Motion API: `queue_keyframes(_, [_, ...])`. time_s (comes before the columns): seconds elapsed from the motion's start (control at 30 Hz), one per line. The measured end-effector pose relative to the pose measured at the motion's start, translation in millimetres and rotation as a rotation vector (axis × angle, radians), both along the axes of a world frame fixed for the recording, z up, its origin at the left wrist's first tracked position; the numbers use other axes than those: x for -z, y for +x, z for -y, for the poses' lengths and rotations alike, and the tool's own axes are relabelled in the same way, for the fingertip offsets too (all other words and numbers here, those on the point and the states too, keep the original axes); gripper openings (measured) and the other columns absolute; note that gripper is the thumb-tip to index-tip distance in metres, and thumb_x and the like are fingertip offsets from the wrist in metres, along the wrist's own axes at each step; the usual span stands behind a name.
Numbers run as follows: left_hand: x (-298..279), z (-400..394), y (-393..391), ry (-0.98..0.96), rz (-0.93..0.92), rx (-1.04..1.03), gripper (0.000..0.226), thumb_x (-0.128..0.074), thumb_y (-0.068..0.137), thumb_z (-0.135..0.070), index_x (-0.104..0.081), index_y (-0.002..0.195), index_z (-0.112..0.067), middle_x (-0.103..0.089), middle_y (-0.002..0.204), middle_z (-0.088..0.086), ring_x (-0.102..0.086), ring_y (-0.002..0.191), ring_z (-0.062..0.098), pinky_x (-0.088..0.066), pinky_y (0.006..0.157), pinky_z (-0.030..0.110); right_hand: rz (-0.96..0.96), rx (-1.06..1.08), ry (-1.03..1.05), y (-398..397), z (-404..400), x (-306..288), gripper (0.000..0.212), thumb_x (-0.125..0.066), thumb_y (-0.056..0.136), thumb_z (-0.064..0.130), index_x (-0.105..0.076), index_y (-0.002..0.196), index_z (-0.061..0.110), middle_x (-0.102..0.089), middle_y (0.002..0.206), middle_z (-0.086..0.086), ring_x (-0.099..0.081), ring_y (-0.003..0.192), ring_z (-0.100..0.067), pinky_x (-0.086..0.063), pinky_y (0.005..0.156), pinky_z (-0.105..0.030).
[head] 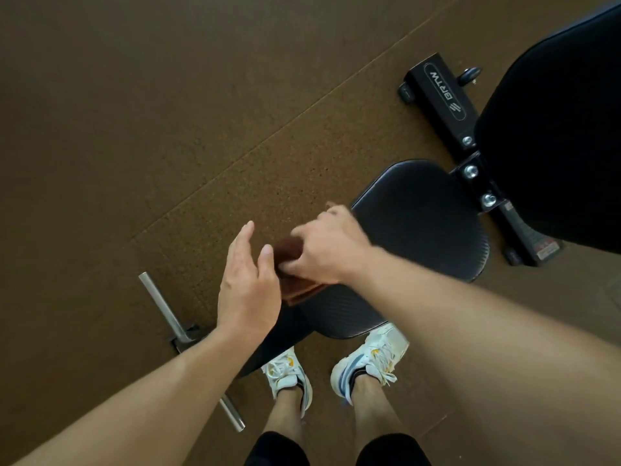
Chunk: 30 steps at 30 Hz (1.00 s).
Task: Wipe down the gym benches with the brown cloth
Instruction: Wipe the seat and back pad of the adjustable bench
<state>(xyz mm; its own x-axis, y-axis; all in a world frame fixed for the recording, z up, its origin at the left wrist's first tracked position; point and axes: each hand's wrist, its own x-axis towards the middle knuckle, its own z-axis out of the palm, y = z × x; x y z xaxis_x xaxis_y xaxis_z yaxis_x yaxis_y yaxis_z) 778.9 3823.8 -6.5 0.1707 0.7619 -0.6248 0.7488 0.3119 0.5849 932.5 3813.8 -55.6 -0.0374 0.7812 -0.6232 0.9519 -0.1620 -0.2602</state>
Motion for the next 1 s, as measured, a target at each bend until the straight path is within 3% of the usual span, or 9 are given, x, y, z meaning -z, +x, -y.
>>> queue_keyframes(0.1, [-11.9,-2.1,-0.3,0.014,-0.020,0.062,0.055,-0.046,0.107,-0.029,-0.028,0.158,-0.035,-0.028,0.165,-0.011,-0.025,0.151,0.008,-0.026,0.124,0.040,-0.122,-0.129,0.225,-66.1,69.0,10.7,0.048,-0.062,0.091,0.055,-0.069,0.131,0.027,-0.069,0.135,0.005,-0.040,0.149,-0.025,-0.009,0.130,-0.052])
queue_keyframes(0.2, [-18.1,-3.1,11.0,0.033,-0.011,0.148,0.054,-0.050,0.105,-0.018,-0.035,0.155,-0.034,-0.034,0.162,-0.013,-0.030,0.149,0.007,-0.029,0.122,0.036,-0.120,-0.077,0.357,-72.3,137.5,25.9,0.053,-0.067,0.092,0.032,-0.059,0.144,0.022,-0.043,0.165,0.001,-0.010,0.163,-0.026,-0.002,0.132,-0.050])
queue_keyframes(0.27, [-18.6,-2.5,23.8,0.038,-0.014,0.232,0.056,-0.050,0.104,-0.016,-0.036,0.154,-0.035,-0.034,0.161,-0.014,-0.031,0.148,0.008,-0.030,0.122,0.038,-0.133,0.077,0.419,-65.9,172.3,23.9,0.063,-0.068,0.090,0.034,-0.052,0.151,0.024,-0.032,0.171,0.003,-0.012,0.163,-0.025,-0.010,0.131,-0.050])
queue_keyframes(0.33, [-16.2,-3.1,40.0,0.000,-0.024,0.312,0.063,-0.052,0.103,-0.012,-0.030,0.156,-0.037,-0.029,0.163,-0.015,-0.030,0.149,0.011,-0.030,0.122,0.041,-0.059,0.419,0.383,-60.6,198.3,19.5,0.076,-0.067,0.089,0.038,-0.041,0.159,0.025,-0.023,0.173,0.004,-0.009,0.163,-0.021,-0.012,0.130,-0.047])
queue_keyframes(0.43, [-4.8,-3.5,62.7,-0.123,-0.198,0.556,0.098,-0.068,0.091,-0.005,-0.009,0.161,-0.037,-0.006,0.171,-0.008,-0.010,0.157,0.019,-0.026,0.124,0.051,0.068,0.978,0.136,-36.8,205.5,10.9,0.094,-0.059,0.095,0.056,-0.004,0.167,0.032,0.011,0.174,0.013,0.021,0.160,-0.014,0.006,0.132,-0.038])
queue_keyframes(0.57, [12.6,6.5,82.4,-0.311,-0.439,0.893,0.165,-0.099,0.057,-0.028,0.038,0.148,-0.036,0.023,0.168,0.005,0.009,0.157,0.033,-0.020,0.124,0.058,0.088,1.082,0.067,18.1,164.3,15.8,0.107,-0.035,0.089,0.084,0.023,0.163,0.032,0.034,0.168,0.005,0.035,0.155,-0.023,0.013,0.130,-0.045])
queue_keyframes(0.7, [29.9,21.2,81.4,-0.263,-0.526,0.959,0.178,-0.100,0.051,-0.043,0.060,0.129,-0.033,0.044,0.157,0.009,0.019,0.154,0.039,-0.023,0.123,0.059,0.103,1.069,0.110,86.7,108.9,31.6,0.113,-0.033,0.086,0.091,0.013,0.166,0.027,0.023,0.174,0.000,0.025,0.159,-0.031,0.014,0.129,-0.051])
queue_keyframes(0.87, [42.1,22.9,83.0,-0.212,-0.571,0.961,0.181,-0.100,0.049,-0.045,0.066,0.117,-0.034,0.059,0.145,0.006,0.021,0.153,0.038,-0.030,0.120,0.057,0.136,1.059,0.257,132.6,96.0,42.7,0.085,-0.037,0.098,0.077,-0.011,0.167,0.035,-0.010,0.176,0.003,-0.006,0.162,-0.025,-0.004,0.131,-0.050])
queue_keyframes(1.0, [40.0,24.6,83.7,-0.202,-0.582,0.962,0.182,-0.101,0.047,-0.044,0.068,0.114,-0.034,0.063,0.141,0.004,0.023,0.153,0.037,-0.031,0.119,0.057,0.048,1.159,0.302,38.7,159.9,33.6,0.088,-0.052,0.098,0.060,-0.001,0.167,0.041,0.008,0.176,0.007,0.020,0.161,-0.021,0.002,0.132,-0.052])
